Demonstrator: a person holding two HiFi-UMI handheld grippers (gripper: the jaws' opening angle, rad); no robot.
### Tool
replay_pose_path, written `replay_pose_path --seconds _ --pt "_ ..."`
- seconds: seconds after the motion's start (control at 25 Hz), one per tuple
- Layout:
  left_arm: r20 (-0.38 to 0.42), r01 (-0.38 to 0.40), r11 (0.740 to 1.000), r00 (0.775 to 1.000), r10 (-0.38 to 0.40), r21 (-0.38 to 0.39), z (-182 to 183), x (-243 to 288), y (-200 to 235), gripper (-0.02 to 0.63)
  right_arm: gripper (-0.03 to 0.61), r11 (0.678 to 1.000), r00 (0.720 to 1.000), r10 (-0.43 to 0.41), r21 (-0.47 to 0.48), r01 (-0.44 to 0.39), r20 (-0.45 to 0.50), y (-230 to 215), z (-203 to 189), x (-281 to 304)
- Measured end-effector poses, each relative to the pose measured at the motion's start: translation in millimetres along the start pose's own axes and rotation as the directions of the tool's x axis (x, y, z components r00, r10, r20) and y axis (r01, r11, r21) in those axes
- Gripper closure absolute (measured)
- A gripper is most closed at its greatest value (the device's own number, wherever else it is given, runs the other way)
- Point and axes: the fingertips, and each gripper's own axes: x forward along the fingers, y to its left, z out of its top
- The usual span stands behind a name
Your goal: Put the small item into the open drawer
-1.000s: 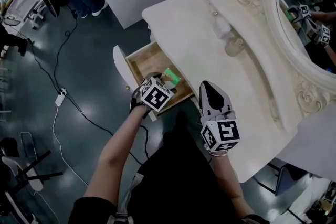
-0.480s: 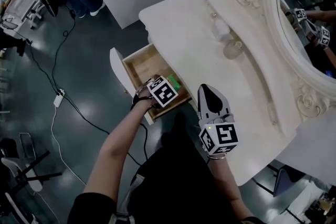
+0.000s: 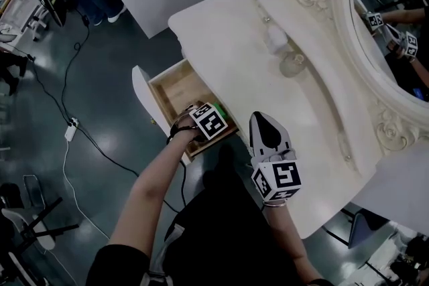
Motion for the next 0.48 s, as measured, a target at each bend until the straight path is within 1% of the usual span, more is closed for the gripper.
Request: replay_pose_path --seconds 0.2,0.48 --pt "-0.012 -0.008 1.0 1.0 0.008 0.011 -0.8 5.0 2.6 0.255 0.573 1.0 1.0 -0.006 0.008 0.006 -0.01 -5.9 -3.8 2.1" --pt "-0.034 0.007 1.0 0.999 -0.007 -0.01 -11.4 14.2 3.4 0.253 0.574 1.0 1.0 -0.001 0.019 0.002 -0.025 -4.4 -8.8 4.2"
